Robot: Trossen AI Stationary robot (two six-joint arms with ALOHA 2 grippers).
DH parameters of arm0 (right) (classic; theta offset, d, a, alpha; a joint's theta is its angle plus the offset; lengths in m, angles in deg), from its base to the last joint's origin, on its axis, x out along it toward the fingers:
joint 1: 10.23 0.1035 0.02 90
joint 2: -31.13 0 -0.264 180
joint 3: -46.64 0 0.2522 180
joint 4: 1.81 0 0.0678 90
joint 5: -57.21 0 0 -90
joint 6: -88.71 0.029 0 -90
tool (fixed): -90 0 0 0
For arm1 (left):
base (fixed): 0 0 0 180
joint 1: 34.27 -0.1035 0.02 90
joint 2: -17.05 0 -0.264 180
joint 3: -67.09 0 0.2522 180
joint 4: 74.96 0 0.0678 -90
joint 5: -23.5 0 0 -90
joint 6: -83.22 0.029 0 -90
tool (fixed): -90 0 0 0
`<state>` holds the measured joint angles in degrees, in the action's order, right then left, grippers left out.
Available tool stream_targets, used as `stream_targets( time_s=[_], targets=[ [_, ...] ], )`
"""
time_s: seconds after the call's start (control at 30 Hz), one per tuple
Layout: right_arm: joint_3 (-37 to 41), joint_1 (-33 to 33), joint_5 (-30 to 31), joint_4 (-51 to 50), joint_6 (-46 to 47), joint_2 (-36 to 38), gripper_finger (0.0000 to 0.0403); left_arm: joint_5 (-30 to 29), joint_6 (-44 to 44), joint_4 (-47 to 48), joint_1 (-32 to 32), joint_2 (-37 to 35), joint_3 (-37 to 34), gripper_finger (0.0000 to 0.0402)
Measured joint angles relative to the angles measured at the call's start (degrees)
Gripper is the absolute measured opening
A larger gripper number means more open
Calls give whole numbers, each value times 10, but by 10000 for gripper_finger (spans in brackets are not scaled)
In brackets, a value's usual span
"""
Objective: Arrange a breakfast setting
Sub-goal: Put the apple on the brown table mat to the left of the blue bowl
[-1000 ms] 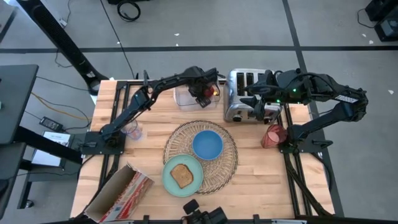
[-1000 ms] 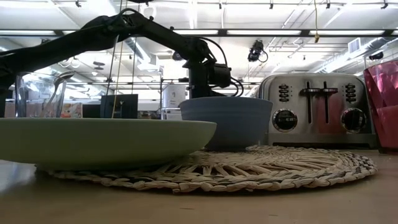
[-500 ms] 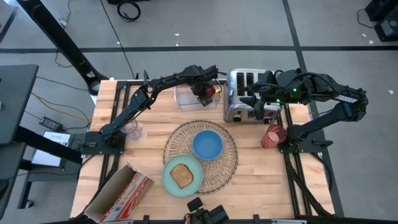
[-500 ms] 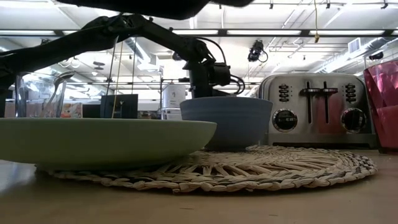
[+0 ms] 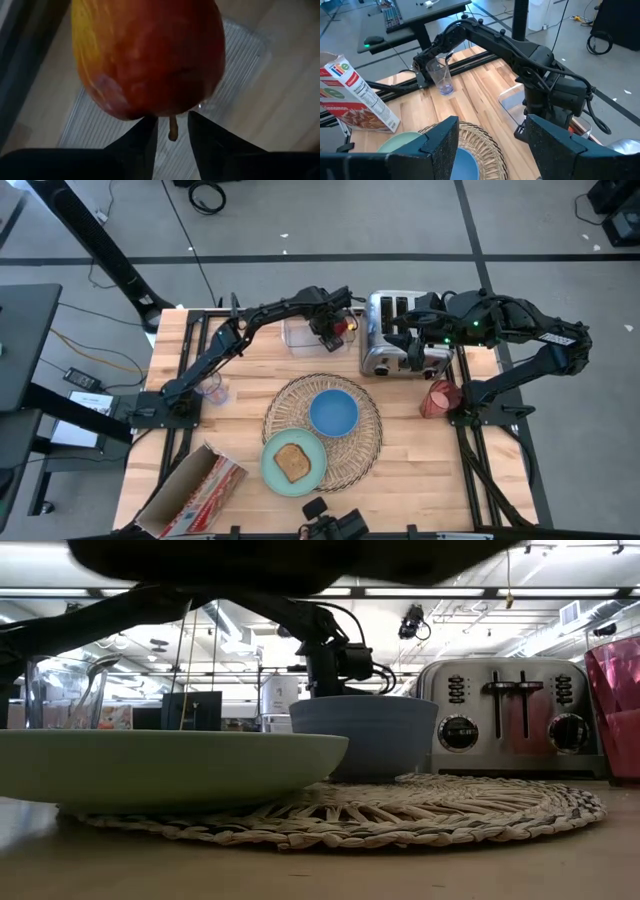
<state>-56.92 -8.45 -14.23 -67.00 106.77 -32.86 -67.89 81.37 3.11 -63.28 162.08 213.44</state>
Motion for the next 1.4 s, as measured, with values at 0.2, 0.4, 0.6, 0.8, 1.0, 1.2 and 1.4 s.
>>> stream_targets(
  time_s=[0.2,0.4,0.6,0.8,1.0,1.2,1.4],
  targets=[
    [0,0,0,15,-1,0,234,-2,-5,1,-4,0,0,72],
    [0,0,0,29,-9,0,234,-6,-6,-4,-5,0,0,17],
    [0,0,0,30,-20,0,234,-14,-19,10,-3,-15,-1,23],
    [0,0,0,29,-38,0,234,-16,-25,38,-1,-67,-1,19],
    [0,0,0,29,-65,0,234,-16,-31,117,4,-133,0,20],
    [0,0,-4,29,-89,0,234,-14,-52,243,30,-203,-1,20],
    [0,0,-28,27,-111,0,234,61,-122,257,77,-269,0,20]
  ],
)
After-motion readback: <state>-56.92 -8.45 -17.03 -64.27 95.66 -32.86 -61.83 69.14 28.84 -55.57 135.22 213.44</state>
